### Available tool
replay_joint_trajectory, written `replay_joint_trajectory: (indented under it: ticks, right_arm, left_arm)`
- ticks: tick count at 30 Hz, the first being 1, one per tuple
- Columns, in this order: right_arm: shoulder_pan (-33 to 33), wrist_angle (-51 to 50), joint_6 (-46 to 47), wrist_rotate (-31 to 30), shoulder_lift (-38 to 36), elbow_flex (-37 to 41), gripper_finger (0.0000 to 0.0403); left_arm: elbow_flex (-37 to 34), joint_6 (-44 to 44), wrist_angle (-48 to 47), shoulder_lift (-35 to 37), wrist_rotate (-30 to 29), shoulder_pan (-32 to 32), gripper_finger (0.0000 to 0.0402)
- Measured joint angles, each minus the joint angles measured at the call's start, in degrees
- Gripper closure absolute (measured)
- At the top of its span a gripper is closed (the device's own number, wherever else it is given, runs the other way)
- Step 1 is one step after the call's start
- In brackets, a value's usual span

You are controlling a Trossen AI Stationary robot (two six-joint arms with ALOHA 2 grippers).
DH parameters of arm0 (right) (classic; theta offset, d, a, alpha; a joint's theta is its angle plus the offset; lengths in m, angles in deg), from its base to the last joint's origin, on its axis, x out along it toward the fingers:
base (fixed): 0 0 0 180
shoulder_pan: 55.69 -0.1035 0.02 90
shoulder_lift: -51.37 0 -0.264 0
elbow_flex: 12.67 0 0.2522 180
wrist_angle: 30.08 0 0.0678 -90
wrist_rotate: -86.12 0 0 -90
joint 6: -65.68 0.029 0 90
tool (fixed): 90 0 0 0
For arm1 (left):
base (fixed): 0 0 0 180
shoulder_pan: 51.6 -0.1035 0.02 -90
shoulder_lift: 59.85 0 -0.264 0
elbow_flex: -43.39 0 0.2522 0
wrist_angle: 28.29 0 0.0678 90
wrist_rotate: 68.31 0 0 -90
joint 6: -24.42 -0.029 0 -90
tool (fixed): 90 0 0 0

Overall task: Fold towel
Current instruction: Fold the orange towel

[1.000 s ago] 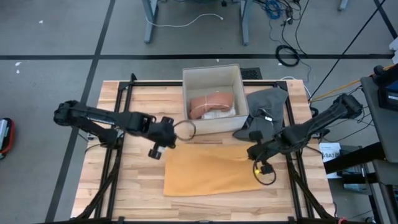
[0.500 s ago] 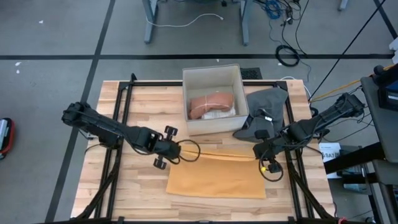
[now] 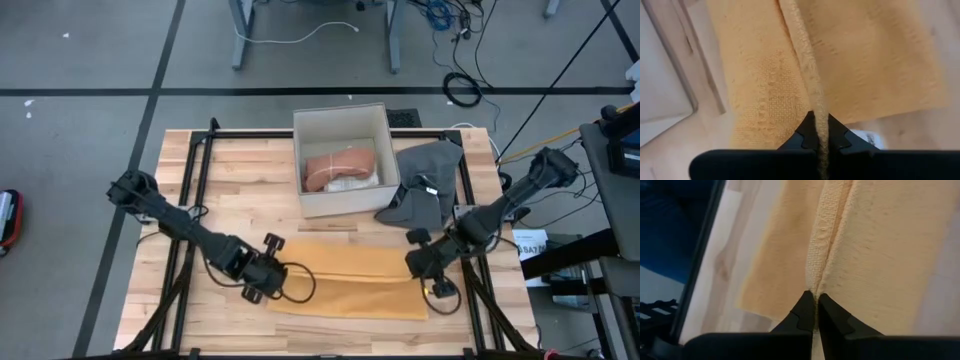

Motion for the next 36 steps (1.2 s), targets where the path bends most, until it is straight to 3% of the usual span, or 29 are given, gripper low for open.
replay_joint_trajectory:
  ticks: [8, 16, 27, 31, 36]
  right_arm:
    - [-7.60, 10.13, 5.14, 0.98, 8.68, 0.00, 0.0399]
    - [-11.79, 18.00, 8.01, 0.94, 17.37, 0.00, 0.0399]
    - [-13.84, 22.89, 10.98, 2.23, 19.83, 0.00, 0.0397]
    - [-13.86, 23.53, 10.98, 2.39, 19.91, 0.00, 0.0373]
    - [-13.95, 23.58, 12.55, 2.08, 19.98, 0.00, 0.0311]
  left_arm:
    - [-0.02, 1.17, 6.08, -1.73, 0.01, 4.12, 0.0401]
    - [-0.02, 1.57, 7.42, -9.91, 4.99, 4.53, 0.0401]
    - [0.00, 4.53, 8.33, -10.47, 6.66, 5.60, 0.0401]
    - [-0.02, 4.50, 10.71, -10.47, 7.21, 6.32, 0.0387]
    - [-0.02, 6.41, 11.89, -10.47, 7.91, 6.36, 0.0357]
